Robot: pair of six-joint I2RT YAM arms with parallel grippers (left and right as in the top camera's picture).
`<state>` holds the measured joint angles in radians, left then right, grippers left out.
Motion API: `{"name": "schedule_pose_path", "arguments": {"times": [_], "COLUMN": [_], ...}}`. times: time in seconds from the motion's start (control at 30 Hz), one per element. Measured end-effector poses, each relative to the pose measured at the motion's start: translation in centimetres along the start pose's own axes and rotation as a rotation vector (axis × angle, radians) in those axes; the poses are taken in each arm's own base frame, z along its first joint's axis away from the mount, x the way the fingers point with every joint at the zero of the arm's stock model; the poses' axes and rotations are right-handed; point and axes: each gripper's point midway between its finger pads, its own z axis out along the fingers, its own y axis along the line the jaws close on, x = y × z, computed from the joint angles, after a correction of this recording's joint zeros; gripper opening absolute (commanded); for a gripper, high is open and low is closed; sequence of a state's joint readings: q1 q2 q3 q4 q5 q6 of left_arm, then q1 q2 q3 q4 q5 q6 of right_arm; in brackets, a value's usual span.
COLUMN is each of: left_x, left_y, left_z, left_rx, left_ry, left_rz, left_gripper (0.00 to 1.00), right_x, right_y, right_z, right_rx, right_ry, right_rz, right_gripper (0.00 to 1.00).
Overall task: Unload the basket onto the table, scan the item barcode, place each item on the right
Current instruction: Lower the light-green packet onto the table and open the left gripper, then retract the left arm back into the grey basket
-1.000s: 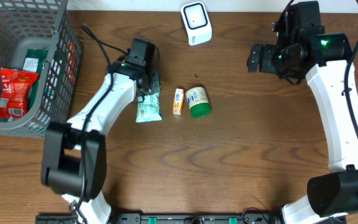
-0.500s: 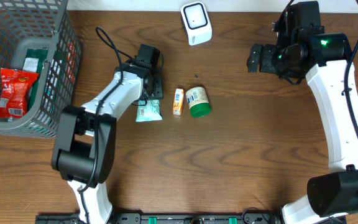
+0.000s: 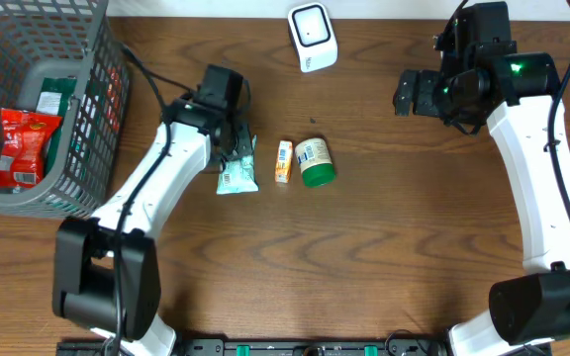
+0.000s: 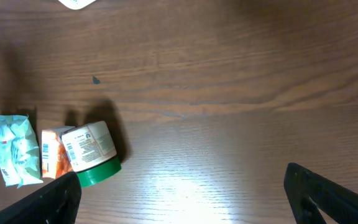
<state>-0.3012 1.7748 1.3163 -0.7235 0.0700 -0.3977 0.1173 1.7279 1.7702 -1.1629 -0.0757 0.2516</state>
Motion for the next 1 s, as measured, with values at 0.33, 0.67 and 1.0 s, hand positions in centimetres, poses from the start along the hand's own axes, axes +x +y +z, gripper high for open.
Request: {"name": "schedule_pose_path", "arguments": {"times": [0.33,0.67,1.0], "left_x": [4.4,5.5,3.9], "left_y": [0.0,0.3,0.0], "left_z": [5.2,6.0,3.0], "left_rx": [-0.001,-0.009,0.022], "left_ry": [0.137,0.185,0.136], "left_rz": [0.004,-0.001,0.073], "left_gripper": [0.08,0.33,0.59], "right_x": [0.0,0.0,0.0], "right_y": [0.0,0.0,0.0], "right_z": [0.0,0.0,0.0], "right_rx": [0.000,0.000,0.000], "right_ry": [0.000,0.000,0.000], "right_rz": [0.000,0.000,0.000], "right_gripper": [0.99,0.99,0.99]}}
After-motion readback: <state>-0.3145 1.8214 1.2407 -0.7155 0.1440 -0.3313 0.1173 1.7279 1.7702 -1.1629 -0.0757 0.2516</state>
